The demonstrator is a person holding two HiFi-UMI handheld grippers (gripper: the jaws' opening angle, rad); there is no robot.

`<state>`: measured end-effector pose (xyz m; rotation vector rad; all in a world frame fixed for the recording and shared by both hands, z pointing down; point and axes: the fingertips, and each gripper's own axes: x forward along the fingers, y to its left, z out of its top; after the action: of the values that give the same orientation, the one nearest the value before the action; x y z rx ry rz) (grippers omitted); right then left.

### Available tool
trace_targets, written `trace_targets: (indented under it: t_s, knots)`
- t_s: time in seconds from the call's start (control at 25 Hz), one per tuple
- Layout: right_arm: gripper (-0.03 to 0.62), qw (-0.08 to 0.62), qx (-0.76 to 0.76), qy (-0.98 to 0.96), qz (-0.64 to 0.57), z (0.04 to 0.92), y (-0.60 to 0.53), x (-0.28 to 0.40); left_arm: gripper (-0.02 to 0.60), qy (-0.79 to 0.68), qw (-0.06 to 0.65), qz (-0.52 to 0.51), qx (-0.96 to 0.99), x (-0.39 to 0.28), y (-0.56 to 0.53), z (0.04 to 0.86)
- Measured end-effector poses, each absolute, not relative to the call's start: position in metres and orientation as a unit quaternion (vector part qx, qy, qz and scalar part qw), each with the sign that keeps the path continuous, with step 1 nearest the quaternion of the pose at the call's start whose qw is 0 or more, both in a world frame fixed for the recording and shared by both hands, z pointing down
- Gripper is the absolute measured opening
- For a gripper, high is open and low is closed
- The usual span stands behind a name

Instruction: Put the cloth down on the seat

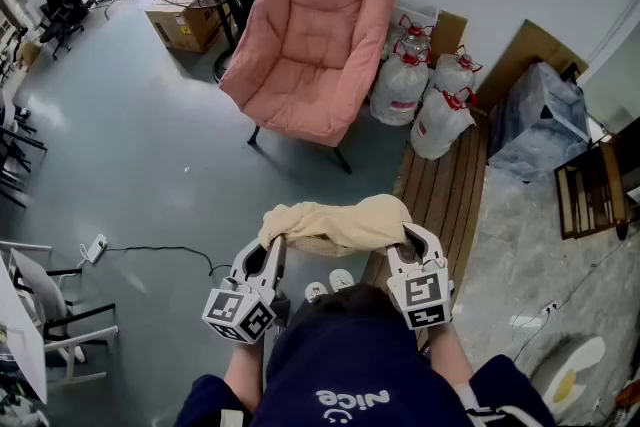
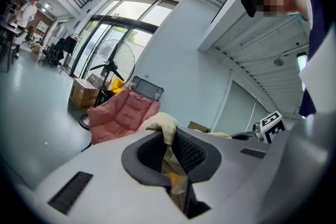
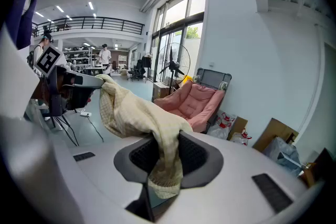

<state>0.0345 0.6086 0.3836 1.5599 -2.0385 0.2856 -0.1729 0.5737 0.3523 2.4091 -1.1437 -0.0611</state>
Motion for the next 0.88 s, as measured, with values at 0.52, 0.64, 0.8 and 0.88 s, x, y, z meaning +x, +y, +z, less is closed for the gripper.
trace_targets:
  t_s: [0.52, 0.64, 0.8, 0.88]
  knots:
    - [0.117, 0.262, 0.575, -0.767, 0.107, 0.38, 0.605, 0.017, 0.043, -0.417, 0.226, -0.028, 0.88, -0.185, 0.568, 0.349]
    - [0.117, 0.258, 0.579, -0.767, 0.103, 0.377, 0.604, 0.014, 0.043, -0.419, 0.225, -0.025, 0.879, -0.185, 0.565, 0.347]
    - [0.117, 0.249, 0.582, -0.767, 0.099, 0.38, 0.601, 0.015, 0.043, -0.421, 0.222, -0.025, 0.879, -0.186, 0.565, 0.357]
    - [0.117, 0.245, 0.582, -0.768, 0.103, 0.381, 0.595, 0.015, 0.043, -0.425, 0.225, -0.022, 0.877, -0.186, 0.56, 0.358]
